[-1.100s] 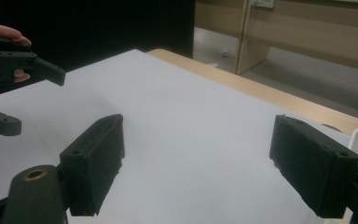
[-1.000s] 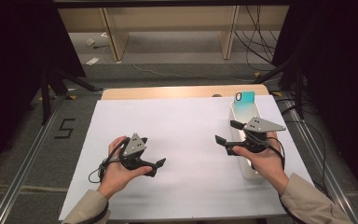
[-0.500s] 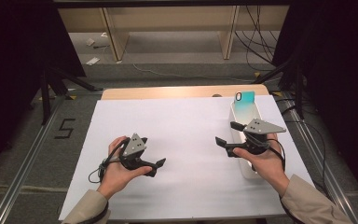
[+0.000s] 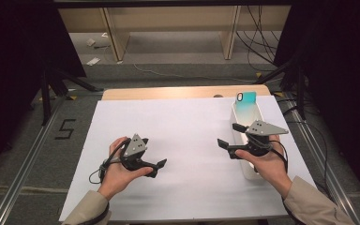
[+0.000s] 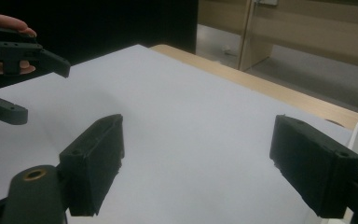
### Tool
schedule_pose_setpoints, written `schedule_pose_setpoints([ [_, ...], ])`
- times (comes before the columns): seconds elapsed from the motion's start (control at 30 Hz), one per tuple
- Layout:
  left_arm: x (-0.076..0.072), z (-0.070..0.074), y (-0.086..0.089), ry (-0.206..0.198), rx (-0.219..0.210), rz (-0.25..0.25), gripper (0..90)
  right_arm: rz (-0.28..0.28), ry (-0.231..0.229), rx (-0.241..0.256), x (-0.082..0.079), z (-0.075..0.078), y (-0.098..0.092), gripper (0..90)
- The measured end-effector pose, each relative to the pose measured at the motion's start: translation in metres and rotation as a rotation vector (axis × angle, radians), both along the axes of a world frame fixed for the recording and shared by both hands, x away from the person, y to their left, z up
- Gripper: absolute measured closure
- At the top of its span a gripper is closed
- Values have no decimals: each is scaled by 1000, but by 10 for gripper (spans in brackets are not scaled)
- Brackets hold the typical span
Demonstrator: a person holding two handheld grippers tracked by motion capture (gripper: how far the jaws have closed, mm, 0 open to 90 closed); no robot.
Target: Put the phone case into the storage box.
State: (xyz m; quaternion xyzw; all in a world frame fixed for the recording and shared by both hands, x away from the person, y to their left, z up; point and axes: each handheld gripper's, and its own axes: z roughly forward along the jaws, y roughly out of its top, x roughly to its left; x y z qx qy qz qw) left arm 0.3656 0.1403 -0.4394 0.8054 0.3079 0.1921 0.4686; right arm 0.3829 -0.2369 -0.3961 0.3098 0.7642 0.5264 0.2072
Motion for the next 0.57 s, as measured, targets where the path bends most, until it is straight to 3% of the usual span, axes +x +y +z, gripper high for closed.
schedule_pose_setpoints([
  [0.57, 1, 0, 1, -3, 1, 2, 9, -3, -6, -2, 0, 0, -2, 185],
])
